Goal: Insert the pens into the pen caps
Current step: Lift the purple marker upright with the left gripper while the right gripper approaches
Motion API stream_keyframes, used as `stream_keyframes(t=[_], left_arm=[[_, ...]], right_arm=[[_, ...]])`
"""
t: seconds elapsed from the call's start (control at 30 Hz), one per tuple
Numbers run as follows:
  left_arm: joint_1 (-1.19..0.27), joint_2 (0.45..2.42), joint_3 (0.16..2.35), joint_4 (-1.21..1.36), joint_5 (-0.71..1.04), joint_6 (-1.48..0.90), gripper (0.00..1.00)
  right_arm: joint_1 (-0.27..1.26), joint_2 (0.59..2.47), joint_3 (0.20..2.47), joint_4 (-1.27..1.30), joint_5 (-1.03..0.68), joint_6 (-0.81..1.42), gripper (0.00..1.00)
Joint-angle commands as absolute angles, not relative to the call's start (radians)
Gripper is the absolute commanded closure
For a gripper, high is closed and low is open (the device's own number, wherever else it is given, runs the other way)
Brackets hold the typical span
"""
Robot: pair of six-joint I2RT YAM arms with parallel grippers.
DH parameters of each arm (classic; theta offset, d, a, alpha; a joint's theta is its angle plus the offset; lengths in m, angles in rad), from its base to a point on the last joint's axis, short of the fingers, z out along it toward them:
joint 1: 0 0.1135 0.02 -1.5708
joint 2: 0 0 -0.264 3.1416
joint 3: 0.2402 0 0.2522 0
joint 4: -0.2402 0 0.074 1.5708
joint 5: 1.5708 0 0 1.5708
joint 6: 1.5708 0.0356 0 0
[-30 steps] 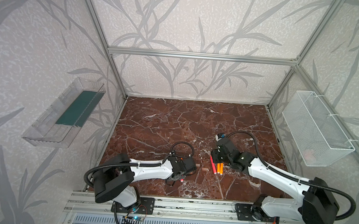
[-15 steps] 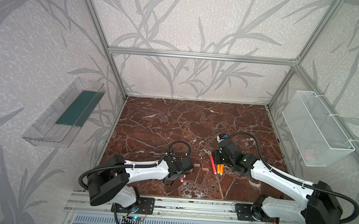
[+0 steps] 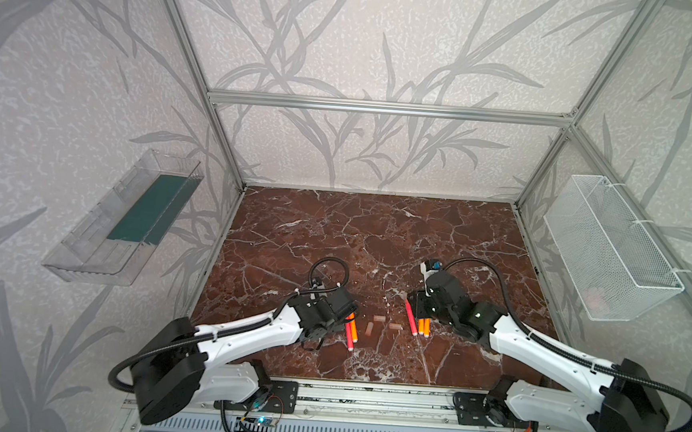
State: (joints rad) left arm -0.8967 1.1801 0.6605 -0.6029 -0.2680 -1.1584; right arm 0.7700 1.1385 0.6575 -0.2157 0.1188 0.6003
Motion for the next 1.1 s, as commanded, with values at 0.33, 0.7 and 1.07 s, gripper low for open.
stream_keyframes(t=[0.33, 0.7, 1.07], left_arm=[[-0.893, 0.683, 0.529, -0.302, -0.258, -0.854, 1.0], [-0.923, 0.812, 0.519, -0.055, -0.011, -0.721, 1.0], [-0.966, 0.877, 0.526, 0.015, 0.029, -0.675, 1.0]], right_arm=[[0.86, 0.946, 0.445, 0.27, -0.041, 0.697, 0.44], [0.919, 0.971, 0.4, 0.445, -0.029, 0.744, 0.37], [0.92, 1.094, 0.412, 0.581, -0.065, 0.807, 0.37]])
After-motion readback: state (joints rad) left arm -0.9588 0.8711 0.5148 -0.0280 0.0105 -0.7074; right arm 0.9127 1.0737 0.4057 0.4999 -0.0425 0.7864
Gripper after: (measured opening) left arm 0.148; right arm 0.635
